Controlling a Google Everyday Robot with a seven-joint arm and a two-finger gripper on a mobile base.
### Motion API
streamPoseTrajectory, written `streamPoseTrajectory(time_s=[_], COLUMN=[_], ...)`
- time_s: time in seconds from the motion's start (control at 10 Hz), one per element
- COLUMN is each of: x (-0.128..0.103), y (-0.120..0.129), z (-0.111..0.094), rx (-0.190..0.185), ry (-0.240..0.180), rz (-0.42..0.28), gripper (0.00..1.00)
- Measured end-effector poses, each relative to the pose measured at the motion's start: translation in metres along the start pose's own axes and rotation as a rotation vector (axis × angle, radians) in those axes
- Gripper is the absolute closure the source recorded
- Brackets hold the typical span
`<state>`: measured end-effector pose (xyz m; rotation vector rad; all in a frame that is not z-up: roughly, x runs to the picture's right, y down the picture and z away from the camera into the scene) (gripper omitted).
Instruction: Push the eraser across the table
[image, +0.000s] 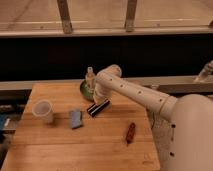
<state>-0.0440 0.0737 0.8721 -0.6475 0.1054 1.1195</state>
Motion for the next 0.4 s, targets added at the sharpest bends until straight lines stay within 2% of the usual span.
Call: streamPoseTrajectory(time_s=[0.2,0.3,0.4], x=[-0.001,0.0,0.001], y=[-0.018,-0.028,-0.03], z=[-0.013,-0.019,-0.02], rx=[0.076,0.103,0.11], ry=[-0.014,-0.017,-0.017], rz=[0.054,0.082,0.088], gripper=[1.0,1.0,0.95])
